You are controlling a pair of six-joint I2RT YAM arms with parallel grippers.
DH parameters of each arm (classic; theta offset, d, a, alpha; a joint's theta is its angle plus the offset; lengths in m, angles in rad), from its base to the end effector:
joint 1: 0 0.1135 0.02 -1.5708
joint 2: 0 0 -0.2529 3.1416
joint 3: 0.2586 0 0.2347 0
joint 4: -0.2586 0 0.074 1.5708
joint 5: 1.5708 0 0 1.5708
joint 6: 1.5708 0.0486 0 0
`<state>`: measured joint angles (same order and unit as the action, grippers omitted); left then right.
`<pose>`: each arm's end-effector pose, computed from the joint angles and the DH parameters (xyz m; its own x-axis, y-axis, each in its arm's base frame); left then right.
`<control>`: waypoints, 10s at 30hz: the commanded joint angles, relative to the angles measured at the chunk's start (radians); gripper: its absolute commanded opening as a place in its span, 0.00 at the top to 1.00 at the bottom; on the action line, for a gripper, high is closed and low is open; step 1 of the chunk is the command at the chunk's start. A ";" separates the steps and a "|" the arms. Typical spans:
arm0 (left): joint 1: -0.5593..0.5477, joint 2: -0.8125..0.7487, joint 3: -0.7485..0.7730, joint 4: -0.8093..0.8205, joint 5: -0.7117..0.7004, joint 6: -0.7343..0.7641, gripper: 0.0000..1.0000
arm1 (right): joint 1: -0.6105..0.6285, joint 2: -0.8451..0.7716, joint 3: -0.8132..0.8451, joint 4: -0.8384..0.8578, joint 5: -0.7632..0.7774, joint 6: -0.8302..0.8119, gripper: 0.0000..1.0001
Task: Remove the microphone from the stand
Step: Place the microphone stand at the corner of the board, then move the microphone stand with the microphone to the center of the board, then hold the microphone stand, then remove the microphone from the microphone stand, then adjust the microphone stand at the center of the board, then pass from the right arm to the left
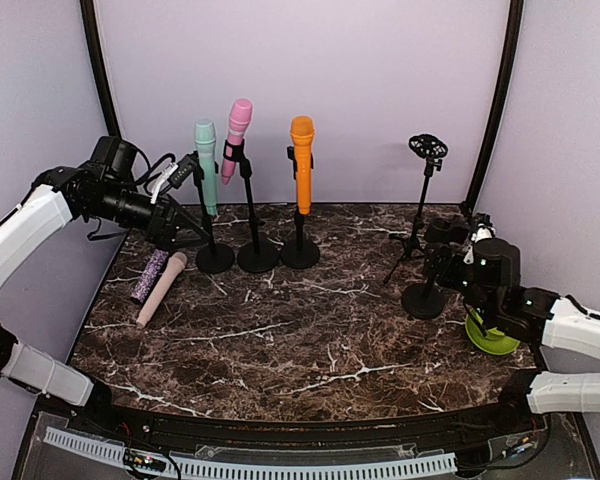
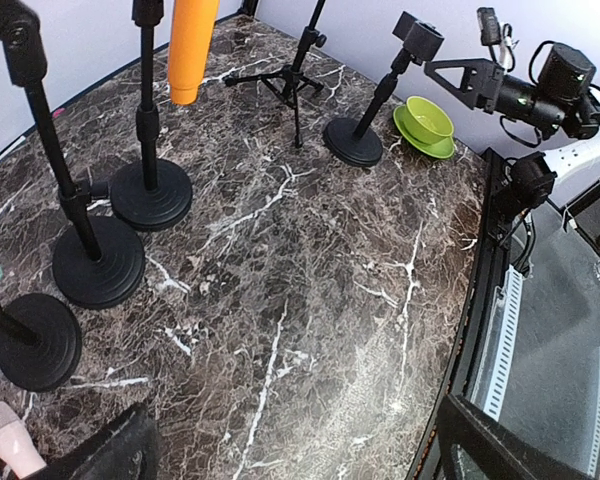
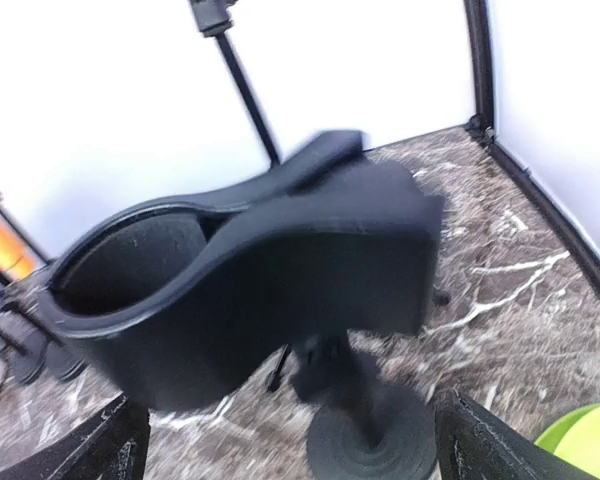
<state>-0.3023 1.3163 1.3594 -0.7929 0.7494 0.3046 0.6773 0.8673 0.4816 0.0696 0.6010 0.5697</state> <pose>0.2389 -0.1092 0.3533 -0.4125 0.3587 -0.8374 0.8571 0.4643 -0.2234 0.1712 0.1024 0.2411 -0.2569 0.3643 -0.8952 0.0481 0.9299 0.3646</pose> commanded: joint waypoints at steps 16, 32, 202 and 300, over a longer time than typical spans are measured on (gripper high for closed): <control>0.073 -0.065 -0.021 0.005 0.025 -0.038 0.01 | 0.169 0.366 0.919 -0.455 -0.264 -0.099 0.02; 0.107 -0.087 -0.038 -0.003 0.041 -0.014 0.01 | 0.269 1.011 1.319 -0.187 -0.047 -0.429 0.02; -0.185 0.137 0.118 0.095 0.358 0.518 0.01 | 0.539 0.687 1.183 0.110 -0.572 -0.450 0.96; -0.146 -0.359 -0.157 0.200 0.243 -0.041 0.34 | 0.597 1.092 1.380 0.622 -0.634 -0.282 1.00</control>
<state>-0.4473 0.9710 1.2369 -0.6067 0.9710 0.3099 1.2652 1.9476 1.8137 0.5602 0.0029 0.2451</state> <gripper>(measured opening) 0.690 0.454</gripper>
